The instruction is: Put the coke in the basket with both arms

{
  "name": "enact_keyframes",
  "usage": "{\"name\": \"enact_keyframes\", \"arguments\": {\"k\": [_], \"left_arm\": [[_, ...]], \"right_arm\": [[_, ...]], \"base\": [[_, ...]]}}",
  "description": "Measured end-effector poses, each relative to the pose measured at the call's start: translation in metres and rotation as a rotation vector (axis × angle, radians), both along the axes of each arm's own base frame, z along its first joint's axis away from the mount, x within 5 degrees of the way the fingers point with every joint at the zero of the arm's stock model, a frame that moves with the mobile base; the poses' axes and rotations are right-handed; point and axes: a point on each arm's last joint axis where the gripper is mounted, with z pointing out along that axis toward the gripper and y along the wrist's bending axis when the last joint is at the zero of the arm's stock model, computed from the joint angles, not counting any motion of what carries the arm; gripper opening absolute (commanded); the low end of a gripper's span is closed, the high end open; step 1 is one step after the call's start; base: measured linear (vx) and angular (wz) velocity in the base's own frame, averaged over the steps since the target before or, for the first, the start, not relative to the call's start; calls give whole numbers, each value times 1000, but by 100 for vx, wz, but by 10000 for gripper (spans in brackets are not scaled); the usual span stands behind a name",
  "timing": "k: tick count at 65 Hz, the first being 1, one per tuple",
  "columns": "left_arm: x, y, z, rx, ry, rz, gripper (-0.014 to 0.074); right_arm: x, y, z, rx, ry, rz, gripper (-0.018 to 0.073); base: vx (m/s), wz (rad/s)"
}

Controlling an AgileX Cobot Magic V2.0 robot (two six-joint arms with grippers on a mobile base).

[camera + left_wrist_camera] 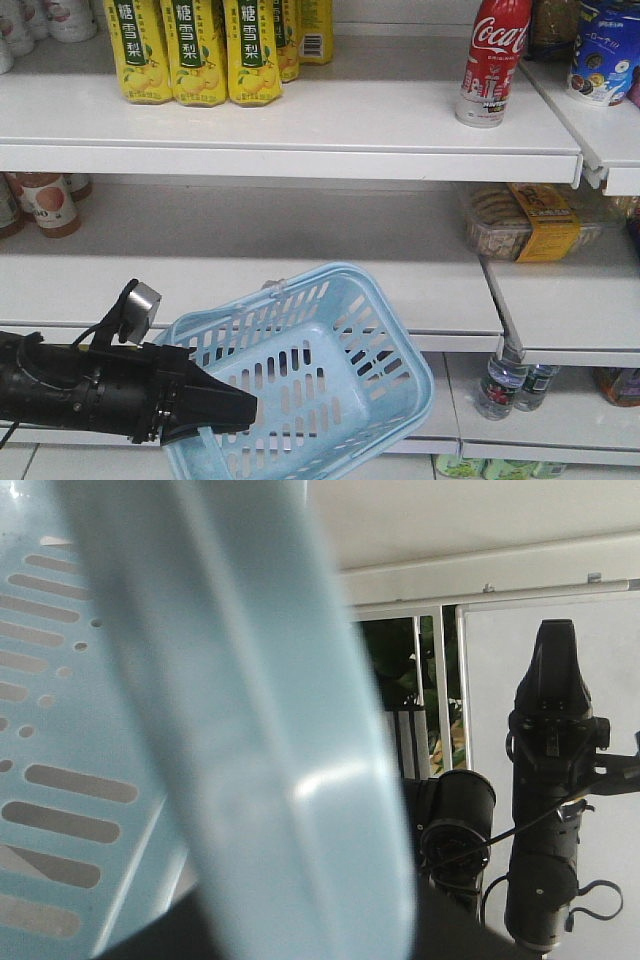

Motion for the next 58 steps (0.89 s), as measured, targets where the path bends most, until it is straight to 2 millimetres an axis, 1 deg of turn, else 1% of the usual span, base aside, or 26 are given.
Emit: {"name": "enact_keyframes", "arguments": {"k": [58], "left_arm": [[-1, 0, 1, -7, -1, -7, -6]], "right_arm": [[0, 0, 0, 0, 0, 0, -10]], "base": [[4, -2]]}}
